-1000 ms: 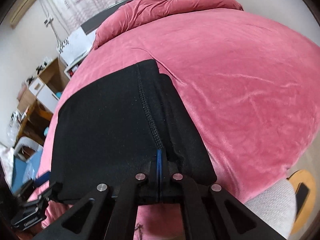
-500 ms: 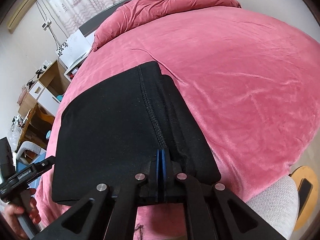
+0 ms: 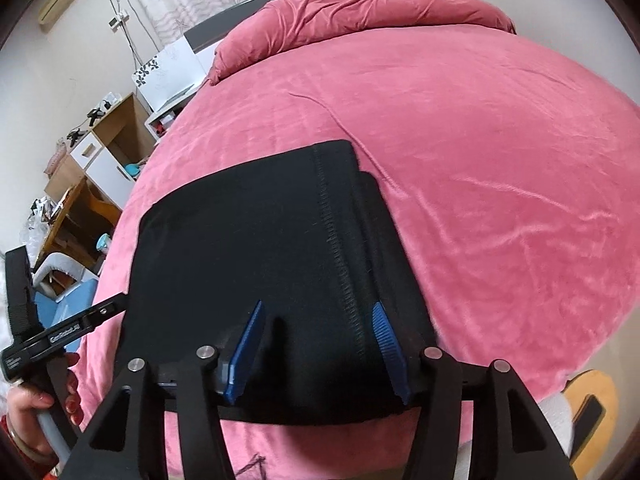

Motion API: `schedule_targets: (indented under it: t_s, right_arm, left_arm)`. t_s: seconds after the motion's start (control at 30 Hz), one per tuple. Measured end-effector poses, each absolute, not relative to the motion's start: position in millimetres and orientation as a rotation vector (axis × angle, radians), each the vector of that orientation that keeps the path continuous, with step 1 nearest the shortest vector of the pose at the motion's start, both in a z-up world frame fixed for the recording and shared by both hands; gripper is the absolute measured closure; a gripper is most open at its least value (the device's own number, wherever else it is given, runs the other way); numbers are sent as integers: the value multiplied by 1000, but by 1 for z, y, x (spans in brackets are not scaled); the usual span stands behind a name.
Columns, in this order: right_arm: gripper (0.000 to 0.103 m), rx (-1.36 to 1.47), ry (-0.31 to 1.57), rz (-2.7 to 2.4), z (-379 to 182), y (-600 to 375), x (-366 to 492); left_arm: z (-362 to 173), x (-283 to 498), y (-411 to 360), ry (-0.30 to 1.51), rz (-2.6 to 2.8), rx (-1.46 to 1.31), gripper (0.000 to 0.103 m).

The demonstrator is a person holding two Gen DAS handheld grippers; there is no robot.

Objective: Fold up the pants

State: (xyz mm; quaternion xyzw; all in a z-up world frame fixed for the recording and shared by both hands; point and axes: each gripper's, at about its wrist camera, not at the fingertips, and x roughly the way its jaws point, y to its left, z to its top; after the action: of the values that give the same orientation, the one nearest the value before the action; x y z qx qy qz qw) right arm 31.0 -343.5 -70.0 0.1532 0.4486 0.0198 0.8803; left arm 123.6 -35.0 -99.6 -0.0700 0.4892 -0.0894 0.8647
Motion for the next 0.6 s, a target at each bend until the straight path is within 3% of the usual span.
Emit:
schedule_targets:
  t_s: [0.1,0.6]
  right_arm:
    - [30,287,952,20,-72,-351,38]
    - [16,492,1101,159,-112,-393,85]
  left_arm:
    - [-100,127,-36,1036,-193,-149,34]
    - [-105,139,-23,1095,-259,-210,33]
